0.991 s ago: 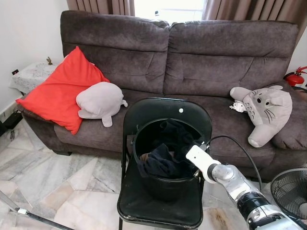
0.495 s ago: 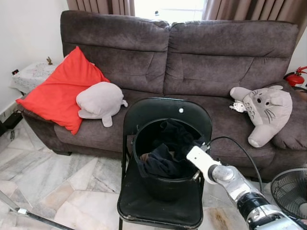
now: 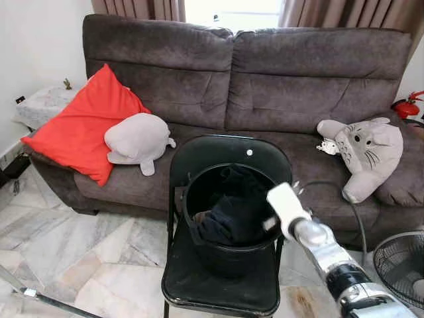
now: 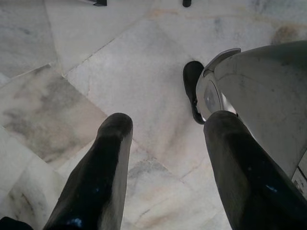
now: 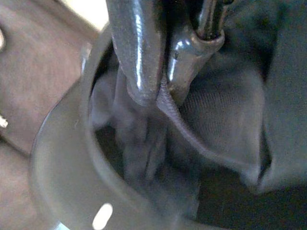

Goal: Hang hanger

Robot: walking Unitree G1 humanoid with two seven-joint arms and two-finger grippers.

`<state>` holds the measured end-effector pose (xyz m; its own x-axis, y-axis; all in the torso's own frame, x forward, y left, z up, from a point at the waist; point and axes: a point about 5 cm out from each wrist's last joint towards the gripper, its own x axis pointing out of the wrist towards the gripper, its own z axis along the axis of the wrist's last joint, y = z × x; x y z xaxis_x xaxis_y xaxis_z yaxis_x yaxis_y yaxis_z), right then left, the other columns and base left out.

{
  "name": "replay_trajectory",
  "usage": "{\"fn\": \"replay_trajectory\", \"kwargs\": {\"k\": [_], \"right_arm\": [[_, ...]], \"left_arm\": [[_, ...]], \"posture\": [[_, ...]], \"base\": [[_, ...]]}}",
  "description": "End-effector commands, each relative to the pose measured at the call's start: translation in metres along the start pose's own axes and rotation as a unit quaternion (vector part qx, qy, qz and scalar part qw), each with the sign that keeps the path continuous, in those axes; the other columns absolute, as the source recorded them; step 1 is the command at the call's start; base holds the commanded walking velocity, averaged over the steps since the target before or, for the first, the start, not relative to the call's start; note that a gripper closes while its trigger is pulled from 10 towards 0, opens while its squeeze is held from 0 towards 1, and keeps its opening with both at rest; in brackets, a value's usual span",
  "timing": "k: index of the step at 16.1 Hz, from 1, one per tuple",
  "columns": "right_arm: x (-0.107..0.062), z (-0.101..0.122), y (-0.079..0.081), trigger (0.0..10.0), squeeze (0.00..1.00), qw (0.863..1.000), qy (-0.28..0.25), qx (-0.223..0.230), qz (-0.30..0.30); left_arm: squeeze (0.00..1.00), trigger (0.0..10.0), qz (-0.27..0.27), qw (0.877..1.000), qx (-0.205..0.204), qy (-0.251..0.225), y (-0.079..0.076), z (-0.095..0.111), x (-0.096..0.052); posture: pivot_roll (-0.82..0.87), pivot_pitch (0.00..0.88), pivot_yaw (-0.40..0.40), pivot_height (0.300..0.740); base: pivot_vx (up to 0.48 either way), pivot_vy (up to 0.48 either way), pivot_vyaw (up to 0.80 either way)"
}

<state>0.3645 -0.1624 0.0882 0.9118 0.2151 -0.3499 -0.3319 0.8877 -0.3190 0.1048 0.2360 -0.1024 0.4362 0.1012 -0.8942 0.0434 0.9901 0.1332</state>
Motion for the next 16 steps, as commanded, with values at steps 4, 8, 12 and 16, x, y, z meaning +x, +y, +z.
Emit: {"fn": "replay_trajectory", "kwargs": {"k": [4, 8, 12, 16], "right_arm": [[-0.004, 0.025, 0.002, 0.0, 0.00, 0.988, -0.106, 0.108, -0.035], [-0.016, 0.032, -0.004, 0.0, 0.00, 0.976, -0.143, 0.136, -0.089], [-0.052, -0.001, 0.000, 0.0, 0.00, 0.974, -0.090, 0.141, -0.154], [-0.102, -0.060, -0.005, 0.0, 0.00, 0.951, 0.027, 0.187, -0.246]], "left_arm": [[0.00, 10.0, 0.002, 1.000, 0.004, 0.005, 0.002, -0.003, -0.001], [0.00, 10.0, 0.003, 1.000, 0.005, 0.005, 0.003, -0.004, -0.001], [0.00, 10.0, 0.002, 1.000, 0.009, 0.008, 0.003, -0.005, -0.002], [0.00, 10.0, 0.000, 1.000, 0.015, 0.009, 0.003, -0.006, -0.002]], "posture": [[0.06, 0.000, 0.029, 0.740], [0.05, 0.000, 0.029, 0.740], [0.02, 0.000, 0.030, 0.740], [0.00, 0.000, 0.030, 0.740]], "base": [[0.000, 0.000, 0.00], [0.000, 0.000, 0.00], [0.000, 0.000, 0.00], [0.000, 0.000, 0.00]]}}
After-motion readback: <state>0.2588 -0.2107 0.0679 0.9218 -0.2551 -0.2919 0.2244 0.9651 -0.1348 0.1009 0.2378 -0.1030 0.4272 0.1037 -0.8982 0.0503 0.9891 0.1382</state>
